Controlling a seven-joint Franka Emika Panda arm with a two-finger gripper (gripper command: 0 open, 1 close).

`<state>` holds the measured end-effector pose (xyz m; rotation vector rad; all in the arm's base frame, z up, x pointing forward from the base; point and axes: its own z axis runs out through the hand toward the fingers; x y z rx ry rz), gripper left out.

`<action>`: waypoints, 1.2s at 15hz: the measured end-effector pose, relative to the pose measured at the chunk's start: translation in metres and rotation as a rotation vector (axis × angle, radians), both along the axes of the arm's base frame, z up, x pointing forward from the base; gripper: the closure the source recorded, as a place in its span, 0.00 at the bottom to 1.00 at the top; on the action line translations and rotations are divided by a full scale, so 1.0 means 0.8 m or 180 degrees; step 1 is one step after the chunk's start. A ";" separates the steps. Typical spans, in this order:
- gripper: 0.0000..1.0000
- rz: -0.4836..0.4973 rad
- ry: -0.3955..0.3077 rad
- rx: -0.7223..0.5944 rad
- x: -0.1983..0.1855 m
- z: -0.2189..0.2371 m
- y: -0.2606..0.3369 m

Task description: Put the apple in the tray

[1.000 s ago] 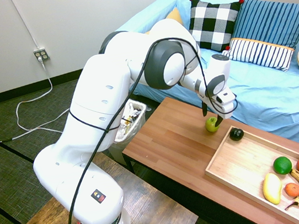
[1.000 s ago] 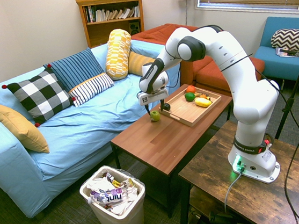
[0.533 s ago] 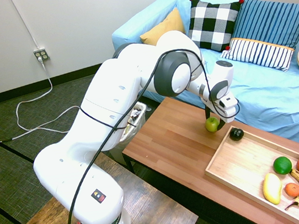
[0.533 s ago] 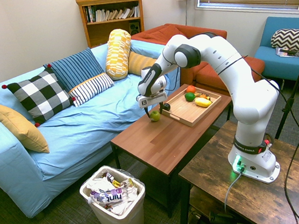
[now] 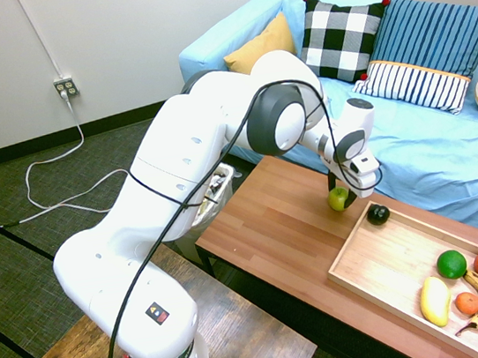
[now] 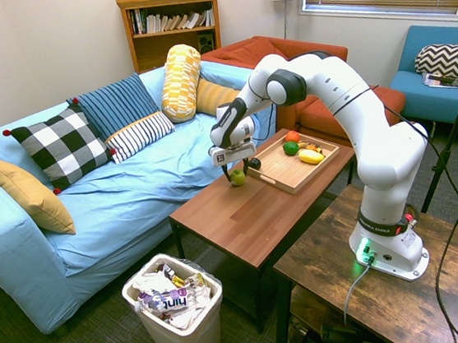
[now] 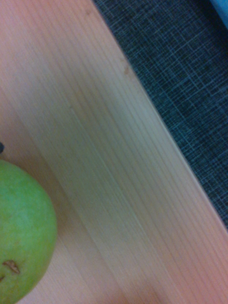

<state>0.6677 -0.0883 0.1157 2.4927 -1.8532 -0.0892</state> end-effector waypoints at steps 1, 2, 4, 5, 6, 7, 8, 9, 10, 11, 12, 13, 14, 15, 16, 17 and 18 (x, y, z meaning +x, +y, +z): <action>1.00 -0.0003 -0.0009 0.0015 0.000 0.001 -0.002; 1.00 0.0003 -0.0033 0.0021 0.003 0.007 -0.004; 1.00 -0.0007 -0.0122 0.0009 0.009 0.038 -0.016; 1.00 -0.0023 -0.0166 -0.0004 0.011 0.062 -0.027; 1.00 -0.0052 -0.0207 -0.0026 0.009 0.086 -0.041; 1.00 -0.0100 -0.0248 -0.0061 0.002 0.111 -0.061; 1.00 -0.0161 -0.0279 -0.0118 -0.008 0.133 -0.087; 1.00 -0.0249 -0.0297 -0.0186 -0.023 0.151 -0.119; 1.00 -0.0327 -0.0302 -0.0217 -0.039 0.162 -0.152; 1.00 -0.0392 -0.0287 -0.0226 -0.056 0.167 -0.184; 1.00 -0.0450 -0.0249 -0.0227 -0.072 0.163 -0.209; 1.00 -0.0485 -0.0205 -0.0219 -0.085 0.156 -0.228; 1.00 -0.0507 -0.0154 -0.0204 -0.096 0.145 -0.241; 1.00 -0.0518 -0.0104 -0.0181 -0.104 0.132 -0.248; 1.00 -0.0526 -0.0063 -0.0156 -0.111 0.119 -0.253; 1.00 -0.0531 -0.0024 -0.0140 -0.115 0.105 -0.254; 1.00 -0.0541 0.0021 -0.0110 -0.119 0.091 -0.255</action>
